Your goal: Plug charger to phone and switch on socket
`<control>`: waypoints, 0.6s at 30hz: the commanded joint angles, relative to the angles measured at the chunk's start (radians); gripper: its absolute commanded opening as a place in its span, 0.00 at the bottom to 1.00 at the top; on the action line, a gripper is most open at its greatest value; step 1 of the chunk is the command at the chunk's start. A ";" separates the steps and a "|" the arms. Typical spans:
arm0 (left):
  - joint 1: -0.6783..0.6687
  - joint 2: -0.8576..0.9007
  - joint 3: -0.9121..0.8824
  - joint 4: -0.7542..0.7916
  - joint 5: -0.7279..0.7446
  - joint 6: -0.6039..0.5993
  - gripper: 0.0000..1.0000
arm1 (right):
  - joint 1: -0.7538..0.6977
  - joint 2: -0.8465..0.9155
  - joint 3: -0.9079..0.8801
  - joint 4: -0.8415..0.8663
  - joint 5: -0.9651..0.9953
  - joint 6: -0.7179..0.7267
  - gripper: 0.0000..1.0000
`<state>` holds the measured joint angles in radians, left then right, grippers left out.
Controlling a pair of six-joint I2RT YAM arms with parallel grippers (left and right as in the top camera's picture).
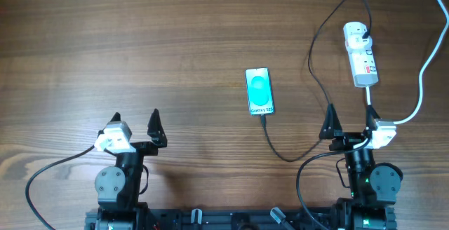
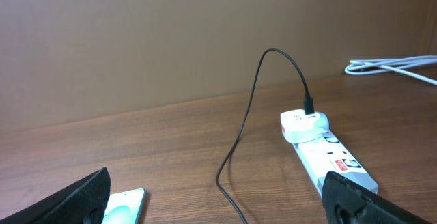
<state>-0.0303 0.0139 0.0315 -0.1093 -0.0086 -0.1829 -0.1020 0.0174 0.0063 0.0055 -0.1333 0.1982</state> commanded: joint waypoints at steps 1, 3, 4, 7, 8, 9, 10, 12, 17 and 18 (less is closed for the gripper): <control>0.008 -0.011 -0.012 0.004 0.019 0.076 1.00 | -0.006 -0.013 -0.001 0.002 0.014 0.012 1.00; 0.008 -0.011 -0.012 0.004 0.023 0.074 1.00 | -0.006 -0.013 -0.001 0.002 0.013 0.011 1.00; 0.008 -0.011 -0.012 0.005 0.034 0.074 1.00 | -0.006 -0.013 -0.001 0.002 0.013 0.012 1.00; 0.011 -0.011 -0.013 0.005 0.035 0.075 1.00 | -0.006 -0.013 -0.001 0.002 0.013 0.012 1.00; 0.011 -0.011 -0.013 0.008 0.035 0.071 1.00 | -0.006 -0.013 -0.001 0.002 0.013 0.012 1.00; 0.011 -0.011 -0.013 0.008 0.036 0.066 1.00 | -0.006 -0.013 -0.001 0.002 0.013 0.012 1.00; 0.011 -0.011 -0.013 0.008 0.035 0.067 1.00 | -0.006 -0.013 -0.001 0.002 0.013 0.012 1.00; 0.011 -0.010 -0.013 0.008 0.034 0.067 1.00 | -0.006 -0.013 -0.001 0.002 0.013 0.012 1.00; 0.011 -0.010 -0.013 0.008 0.034 0.067 1.00 | -0.006 -0.013 -0.001 0.002 0.013 0.012 1.00; 0.011 -0.010 -0.013 0.008 0.035 0.067 1.00 | -0.006 -0.013 -0.001 0.002 0.014 0.012 1.00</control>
<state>-0.0296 0.0139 0.0315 -0.1081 0.0105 -0.1318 -0.1020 0.0174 0.0063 0.0055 -0.1333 0.1982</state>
